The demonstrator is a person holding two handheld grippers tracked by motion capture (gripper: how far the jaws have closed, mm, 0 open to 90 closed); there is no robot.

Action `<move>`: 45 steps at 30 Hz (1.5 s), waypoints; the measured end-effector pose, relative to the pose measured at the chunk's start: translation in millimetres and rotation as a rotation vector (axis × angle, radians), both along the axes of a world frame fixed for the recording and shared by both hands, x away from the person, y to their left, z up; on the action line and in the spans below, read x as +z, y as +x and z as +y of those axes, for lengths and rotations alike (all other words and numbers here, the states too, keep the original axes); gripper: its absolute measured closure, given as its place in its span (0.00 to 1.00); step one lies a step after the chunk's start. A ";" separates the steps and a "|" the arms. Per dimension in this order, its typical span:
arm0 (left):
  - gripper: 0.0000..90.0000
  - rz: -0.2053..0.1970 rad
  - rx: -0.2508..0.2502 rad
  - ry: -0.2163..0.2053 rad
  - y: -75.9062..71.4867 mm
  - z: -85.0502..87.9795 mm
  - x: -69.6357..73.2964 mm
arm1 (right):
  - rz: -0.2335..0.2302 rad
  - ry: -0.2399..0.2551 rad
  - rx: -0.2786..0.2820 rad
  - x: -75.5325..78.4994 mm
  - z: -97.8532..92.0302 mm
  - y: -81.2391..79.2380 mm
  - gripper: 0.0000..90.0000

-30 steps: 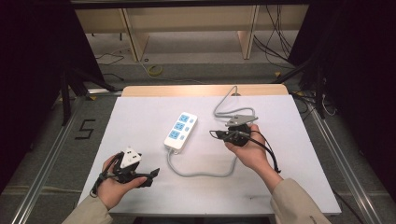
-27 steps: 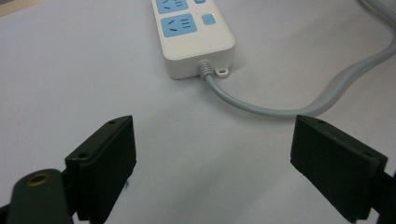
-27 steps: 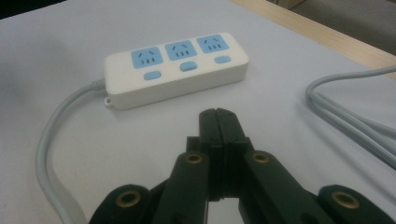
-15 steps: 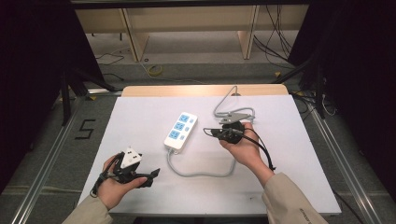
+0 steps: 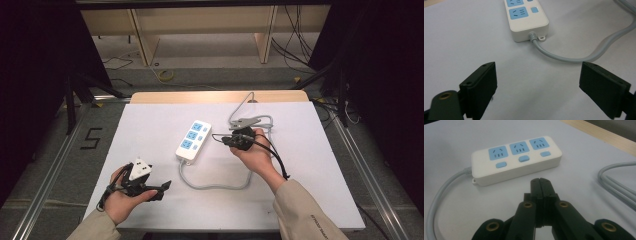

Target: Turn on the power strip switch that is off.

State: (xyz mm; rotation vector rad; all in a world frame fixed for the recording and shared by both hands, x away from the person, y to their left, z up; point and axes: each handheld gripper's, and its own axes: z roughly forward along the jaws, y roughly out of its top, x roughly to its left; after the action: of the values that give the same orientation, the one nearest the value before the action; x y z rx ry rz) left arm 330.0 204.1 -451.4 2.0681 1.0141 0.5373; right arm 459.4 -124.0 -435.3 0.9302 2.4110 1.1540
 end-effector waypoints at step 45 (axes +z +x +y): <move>0.16 0.000 -0.001 -0.003 -1.6 0.9 -0.1 | 0.031 -0.050 0.027 -6.6 51.8 34.4 1.00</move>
State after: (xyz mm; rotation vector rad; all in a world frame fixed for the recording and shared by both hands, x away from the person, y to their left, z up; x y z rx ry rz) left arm 328.4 205.0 -451.5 2.0659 1.0131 0.5352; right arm 493.8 -72.2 -441.8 0.9092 2.4730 1.0909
